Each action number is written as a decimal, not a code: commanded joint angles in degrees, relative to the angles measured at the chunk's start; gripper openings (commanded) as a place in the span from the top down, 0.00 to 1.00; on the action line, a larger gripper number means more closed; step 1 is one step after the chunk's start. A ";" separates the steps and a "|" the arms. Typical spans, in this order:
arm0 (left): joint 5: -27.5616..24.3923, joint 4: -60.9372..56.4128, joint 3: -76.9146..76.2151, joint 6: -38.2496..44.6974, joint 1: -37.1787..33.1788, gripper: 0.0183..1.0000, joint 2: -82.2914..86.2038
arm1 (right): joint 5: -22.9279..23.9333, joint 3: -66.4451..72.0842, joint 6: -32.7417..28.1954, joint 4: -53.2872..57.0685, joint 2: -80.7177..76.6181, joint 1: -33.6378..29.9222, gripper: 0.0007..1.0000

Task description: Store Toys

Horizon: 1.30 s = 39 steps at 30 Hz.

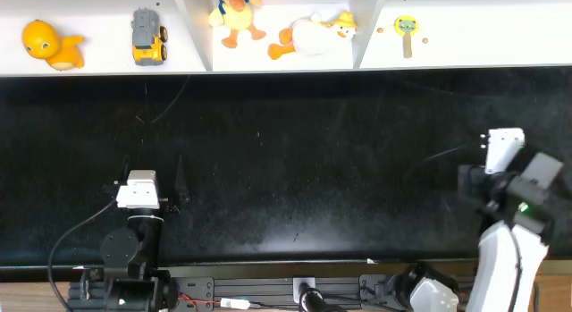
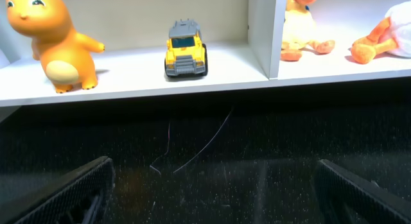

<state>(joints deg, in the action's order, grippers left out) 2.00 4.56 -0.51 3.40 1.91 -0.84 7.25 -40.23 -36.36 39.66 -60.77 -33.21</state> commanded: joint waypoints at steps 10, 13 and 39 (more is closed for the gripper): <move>0.48 0.11 0.07 1.09 0.57 0.00 0.68 | -13.77 -7.43 -11.08 -11.23 -21.75 -13.33 0.00; 0.50 0.11 0.07 1.09 0.57 0.00 0.68 | -16.31 -7.43 -8.59 -12.04 -23.65 -12.94 0.00; 0.50 0.11 0.07 1.09 0.57 0.00 0.68 | -19.17 -8.04 3.54 -12.66 -19.76 -10.80 0.51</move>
<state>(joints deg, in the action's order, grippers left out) 2.00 4.58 -0.51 3.42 1.91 -0.84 -10.28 -46.50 -36.05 27.53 -84.60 -45.23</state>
